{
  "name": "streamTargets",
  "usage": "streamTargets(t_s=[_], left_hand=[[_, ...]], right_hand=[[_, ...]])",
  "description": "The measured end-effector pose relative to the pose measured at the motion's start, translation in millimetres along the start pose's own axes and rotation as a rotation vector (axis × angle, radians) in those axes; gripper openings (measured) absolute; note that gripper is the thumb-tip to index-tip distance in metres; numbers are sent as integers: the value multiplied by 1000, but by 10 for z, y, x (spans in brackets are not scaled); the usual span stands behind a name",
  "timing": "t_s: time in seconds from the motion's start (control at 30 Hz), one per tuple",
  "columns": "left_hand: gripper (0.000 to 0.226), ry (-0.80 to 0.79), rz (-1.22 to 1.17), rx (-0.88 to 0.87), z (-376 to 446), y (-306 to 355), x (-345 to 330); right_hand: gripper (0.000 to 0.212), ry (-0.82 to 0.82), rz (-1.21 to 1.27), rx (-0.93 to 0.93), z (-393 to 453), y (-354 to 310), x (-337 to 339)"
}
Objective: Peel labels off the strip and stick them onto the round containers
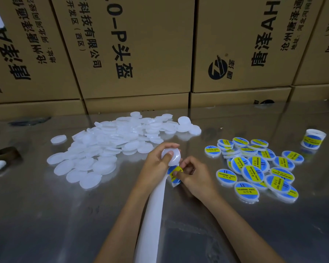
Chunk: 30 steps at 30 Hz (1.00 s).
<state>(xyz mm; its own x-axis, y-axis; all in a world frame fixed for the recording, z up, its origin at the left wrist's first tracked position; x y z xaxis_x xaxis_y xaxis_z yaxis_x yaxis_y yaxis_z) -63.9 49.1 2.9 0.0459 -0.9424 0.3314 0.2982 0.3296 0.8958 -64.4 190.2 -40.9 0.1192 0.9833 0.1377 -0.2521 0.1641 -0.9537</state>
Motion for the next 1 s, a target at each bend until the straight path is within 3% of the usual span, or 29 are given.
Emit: streamTargets(t_s=[0.2,0.37,0.5,0.77,1.0], left_hand=[[31,4,13,17,-9,-3,6],[31,21,-5,40,-18,-6,37],[31,23,-17,56,-24,-12,51],[36,33,-216,91,-60,117,66],[32,-66,-423,207,-79,237,-16]], right_hand=[[33,-34,-70,109,-76,-147,2],[21,-211,77,22,-170,-324,-46],[26,-255,131,-82,-198,-415,-24],[25,-133,470,-138,-130,-498,130],[17,-35,571,-101,-93,-546,212]])
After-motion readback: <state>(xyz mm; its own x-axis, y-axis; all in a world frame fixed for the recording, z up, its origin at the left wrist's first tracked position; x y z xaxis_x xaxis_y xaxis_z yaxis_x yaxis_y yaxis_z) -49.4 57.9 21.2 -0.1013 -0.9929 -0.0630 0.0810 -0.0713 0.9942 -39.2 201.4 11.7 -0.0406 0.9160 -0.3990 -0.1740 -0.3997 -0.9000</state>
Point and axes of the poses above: each hand's wrist, its own z-axis towards the middle knuckle, its own x-axis out of the back of the hand, y = z × x, the point moved 5 cm from there along z, towards the middle knuckle, and after that the axes turned 12 degrees about z, right-handed, at the moved point
